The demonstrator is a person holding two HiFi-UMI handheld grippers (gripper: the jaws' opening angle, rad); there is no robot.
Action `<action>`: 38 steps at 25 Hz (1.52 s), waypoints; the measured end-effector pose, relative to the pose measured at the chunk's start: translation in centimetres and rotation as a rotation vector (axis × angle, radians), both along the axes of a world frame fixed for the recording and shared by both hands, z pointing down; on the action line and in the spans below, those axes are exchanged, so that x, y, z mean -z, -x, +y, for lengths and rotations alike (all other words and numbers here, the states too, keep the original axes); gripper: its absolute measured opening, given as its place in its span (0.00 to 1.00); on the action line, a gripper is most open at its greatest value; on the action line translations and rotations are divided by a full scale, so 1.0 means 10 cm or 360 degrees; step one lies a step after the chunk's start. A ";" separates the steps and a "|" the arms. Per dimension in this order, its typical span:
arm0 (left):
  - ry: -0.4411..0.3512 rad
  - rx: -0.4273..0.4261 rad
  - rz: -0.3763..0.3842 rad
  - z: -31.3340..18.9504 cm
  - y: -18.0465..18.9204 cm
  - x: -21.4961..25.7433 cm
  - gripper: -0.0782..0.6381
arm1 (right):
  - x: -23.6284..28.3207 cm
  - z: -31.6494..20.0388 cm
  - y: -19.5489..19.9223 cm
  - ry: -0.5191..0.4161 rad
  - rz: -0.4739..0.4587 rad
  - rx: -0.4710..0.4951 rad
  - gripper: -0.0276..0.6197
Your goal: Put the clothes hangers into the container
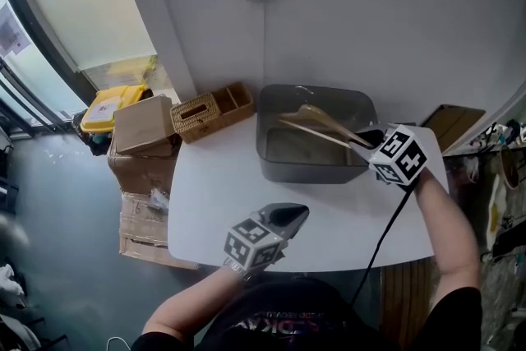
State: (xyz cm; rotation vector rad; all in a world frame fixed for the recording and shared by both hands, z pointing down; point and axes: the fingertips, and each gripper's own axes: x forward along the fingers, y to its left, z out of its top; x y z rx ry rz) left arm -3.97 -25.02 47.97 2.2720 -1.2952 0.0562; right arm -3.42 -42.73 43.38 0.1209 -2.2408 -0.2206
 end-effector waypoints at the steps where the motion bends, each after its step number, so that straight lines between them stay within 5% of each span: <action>1: 0.0014 0.0015 0.0002 -0.01 -0.01 -0.03 0.11 | -0.05 -0.03 0.03 0.0011 0.0023 0.0027 0.13; 15: 0.0080 0.0222 -0.0027 -0.31 0.02 -0.26 0.11 | -0.66 -0.36 0.31 0.0206 0.0170 0.0219 0.13; 38: 0.0151 0.0225 0.0033 -0.56 -0.05 -0.45 0.11 | -1.00 -0.63 0.24 0.0504 0.0123 0.0114 0.13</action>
